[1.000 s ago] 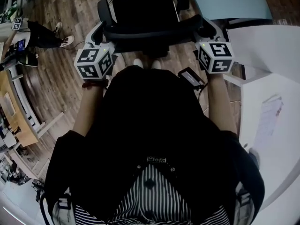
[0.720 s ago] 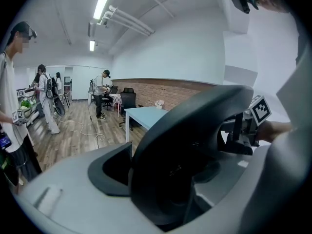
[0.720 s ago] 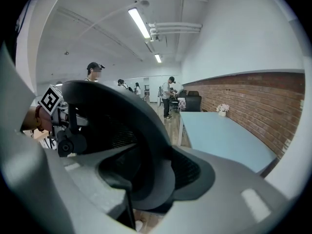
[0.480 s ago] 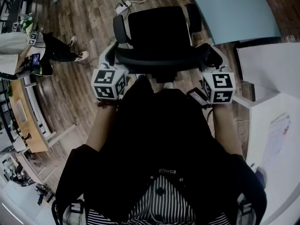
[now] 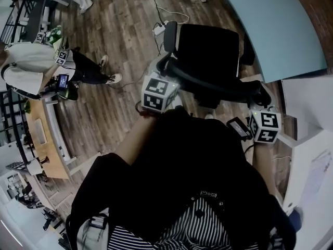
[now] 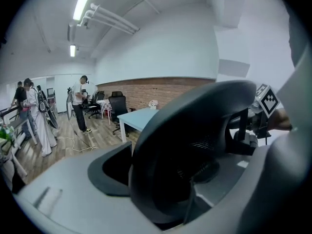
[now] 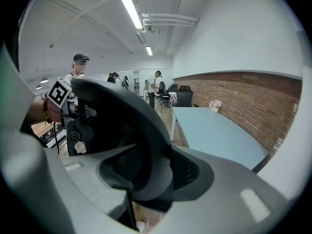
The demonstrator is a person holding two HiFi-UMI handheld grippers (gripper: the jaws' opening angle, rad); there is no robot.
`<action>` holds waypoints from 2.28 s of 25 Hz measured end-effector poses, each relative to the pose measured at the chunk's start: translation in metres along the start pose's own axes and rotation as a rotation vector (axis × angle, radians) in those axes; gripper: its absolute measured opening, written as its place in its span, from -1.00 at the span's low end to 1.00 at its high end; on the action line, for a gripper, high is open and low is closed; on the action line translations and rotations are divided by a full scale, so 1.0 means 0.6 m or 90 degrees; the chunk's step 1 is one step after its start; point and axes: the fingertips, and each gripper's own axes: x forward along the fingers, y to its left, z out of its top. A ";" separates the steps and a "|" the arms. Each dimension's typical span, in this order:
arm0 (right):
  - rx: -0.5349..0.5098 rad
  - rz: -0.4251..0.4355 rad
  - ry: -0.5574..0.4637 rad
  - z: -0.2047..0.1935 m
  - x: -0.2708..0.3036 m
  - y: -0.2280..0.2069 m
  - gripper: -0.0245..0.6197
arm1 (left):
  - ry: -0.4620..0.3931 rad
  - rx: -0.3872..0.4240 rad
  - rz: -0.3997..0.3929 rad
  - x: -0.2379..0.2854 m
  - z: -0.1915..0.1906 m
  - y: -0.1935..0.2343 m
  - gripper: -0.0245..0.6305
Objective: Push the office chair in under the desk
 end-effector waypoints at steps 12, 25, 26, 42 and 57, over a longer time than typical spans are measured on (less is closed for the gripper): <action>0.102 -0.132 0.017 0.067 0.100 0.045 -0.37 | 0.027 0.069 -0.160 0.117 0.069 0.150 0.03; 0.150 -0.191 0.011 0.121 0.157 0.019 -0.37 | -0.005 0.109 -0.223 0.230 0.137 0.203 0.03; 0.152 -0.192 0.012 0.125 0.160 0.013 -0.37 | -0.006 0.110 -0.228 0.240 0.144 0.203 0.03; 0.178 -0.204 -0.003 0.213 0.259 -0.069 -0.38 | 0.008 0.148 -0.301 0.412 0.255 0.254 0.03; 0.211 -0.237 -0.001 0.291 0.377 -0.106 -0.45 | -0.011 0.189 -0.412 0.587 0.342 0.331 0.03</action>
